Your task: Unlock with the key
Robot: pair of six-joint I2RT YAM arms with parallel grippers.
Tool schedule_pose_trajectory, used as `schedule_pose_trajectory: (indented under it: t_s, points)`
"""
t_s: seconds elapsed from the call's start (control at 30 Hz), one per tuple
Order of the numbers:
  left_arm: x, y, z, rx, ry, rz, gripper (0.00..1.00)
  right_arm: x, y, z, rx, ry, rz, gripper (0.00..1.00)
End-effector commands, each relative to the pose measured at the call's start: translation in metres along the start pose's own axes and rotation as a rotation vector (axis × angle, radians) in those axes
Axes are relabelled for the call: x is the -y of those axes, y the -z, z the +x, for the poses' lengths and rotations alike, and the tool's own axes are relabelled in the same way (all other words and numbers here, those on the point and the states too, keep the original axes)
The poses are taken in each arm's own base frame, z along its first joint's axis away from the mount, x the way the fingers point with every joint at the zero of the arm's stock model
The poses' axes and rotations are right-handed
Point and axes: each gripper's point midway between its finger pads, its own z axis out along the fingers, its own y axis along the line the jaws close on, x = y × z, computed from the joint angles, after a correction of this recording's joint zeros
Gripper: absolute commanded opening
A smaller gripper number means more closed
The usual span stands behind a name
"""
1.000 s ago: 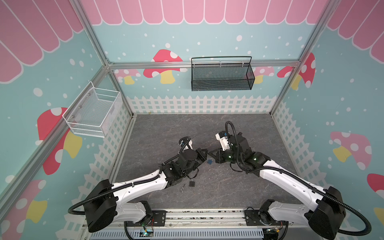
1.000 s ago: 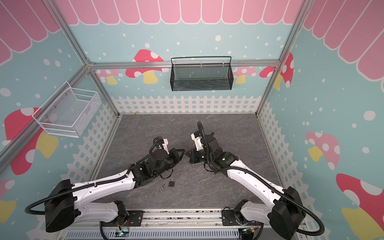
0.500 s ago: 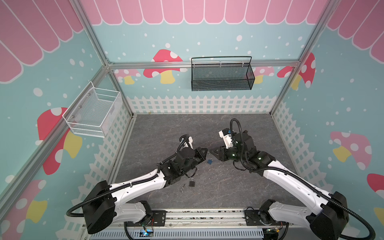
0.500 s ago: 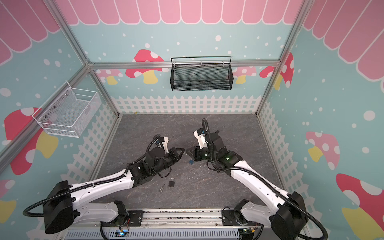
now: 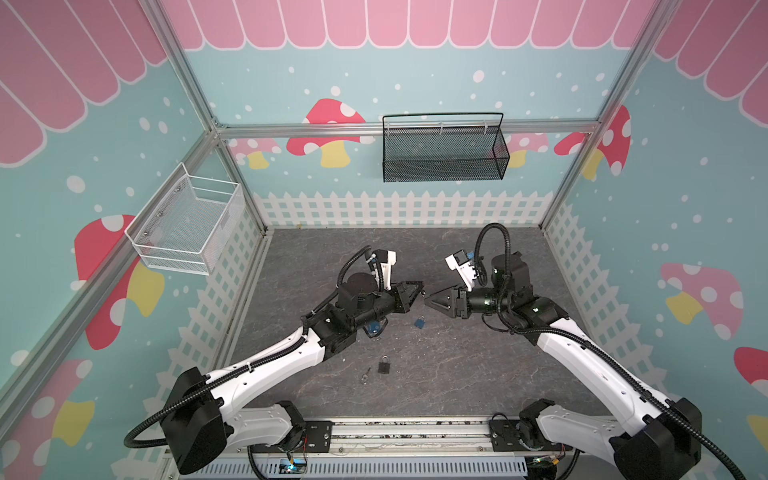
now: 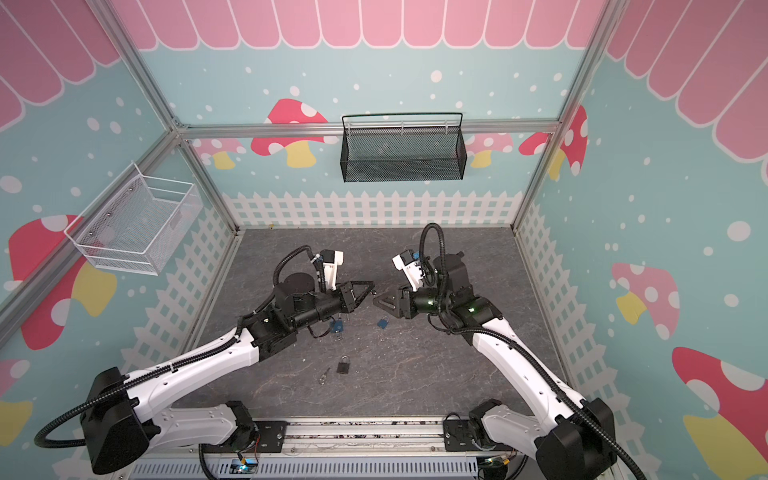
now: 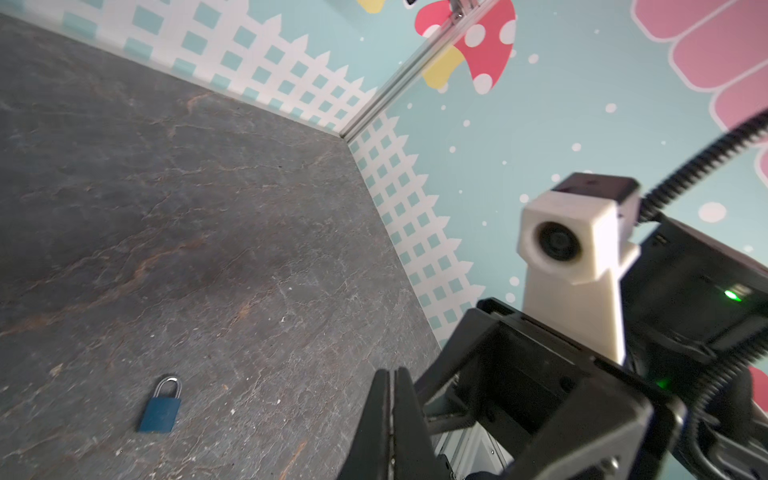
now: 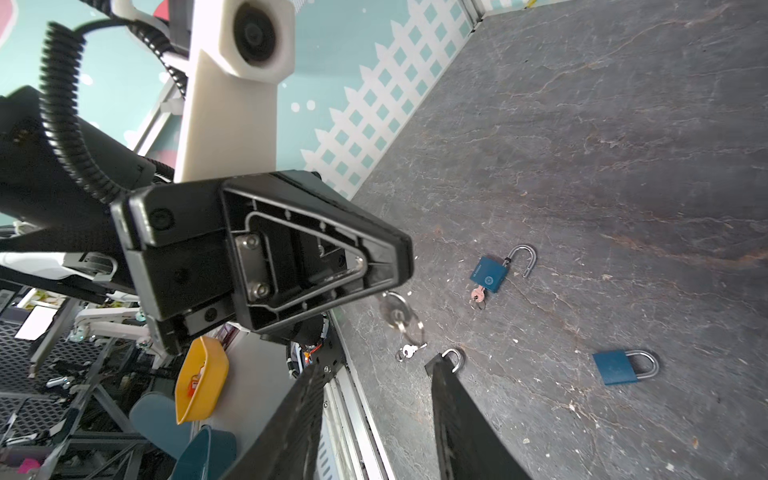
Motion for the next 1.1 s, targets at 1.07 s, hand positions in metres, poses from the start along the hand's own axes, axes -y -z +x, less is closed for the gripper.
schedule_pose_trajectory:
  t_s: [1.07]
  points:
    - [0.048, -0.001, -0.017, -0.009, -0.170, 0.178, 0.00, -0.019, 0.013, -0.019, 0.034, -0.067, -0.286, 0.18]
